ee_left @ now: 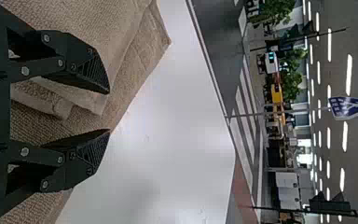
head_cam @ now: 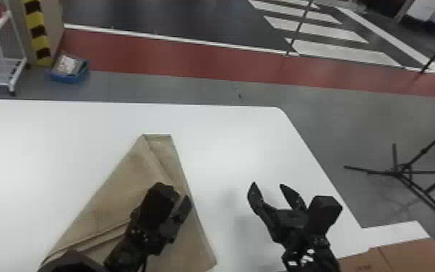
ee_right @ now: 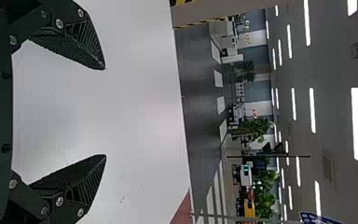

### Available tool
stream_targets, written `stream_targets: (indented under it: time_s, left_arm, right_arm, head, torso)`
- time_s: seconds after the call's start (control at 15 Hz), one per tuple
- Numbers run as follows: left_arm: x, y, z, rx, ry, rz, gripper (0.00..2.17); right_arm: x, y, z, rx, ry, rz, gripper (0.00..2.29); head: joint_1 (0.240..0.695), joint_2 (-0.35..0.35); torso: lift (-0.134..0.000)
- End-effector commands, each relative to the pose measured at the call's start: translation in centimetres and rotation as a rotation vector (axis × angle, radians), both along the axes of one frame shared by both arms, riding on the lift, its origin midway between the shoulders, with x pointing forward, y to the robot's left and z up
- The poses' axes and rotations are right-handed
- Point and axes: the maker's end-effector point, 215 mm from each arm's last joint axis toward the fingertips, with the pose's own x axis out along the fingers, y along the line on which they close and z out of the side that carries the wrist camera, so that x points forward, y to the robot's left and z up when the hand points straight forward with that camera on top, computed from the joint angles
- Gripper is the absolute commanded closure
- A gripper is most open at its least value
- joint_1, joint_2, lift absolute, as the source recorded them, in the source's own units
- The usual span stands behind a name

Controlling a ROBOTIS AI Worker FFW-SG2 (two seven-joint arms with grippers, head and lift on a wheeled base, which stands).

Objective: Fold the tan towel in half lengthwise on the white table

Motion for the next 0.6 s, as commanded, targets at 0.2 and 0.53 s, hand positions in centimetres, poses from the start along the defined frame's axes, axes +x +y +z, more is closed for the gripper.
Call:
stream_targets:
  time_s: [0.2, 0.53]
  left_arm:
    - [0.3, 0.6, -1.3, 0.036, 0.015, 0.003, 0.71]
    - [1.0, 1.5, -1.9, 0.058, 0.014, 0.022, 1.0]
  right_arm:
    - [0.3, 0.0, 0.2, 0.008, -0.008, -0.001, 0.24]
    - [0.5, -0.1, -0.3, 0.033, -0.004, -0.003, 0.24]
  head:
    - [0.695, -0.35]
    - [0.695, -0.35]
  torso:
    - [-0.123]
    - [-0.123]
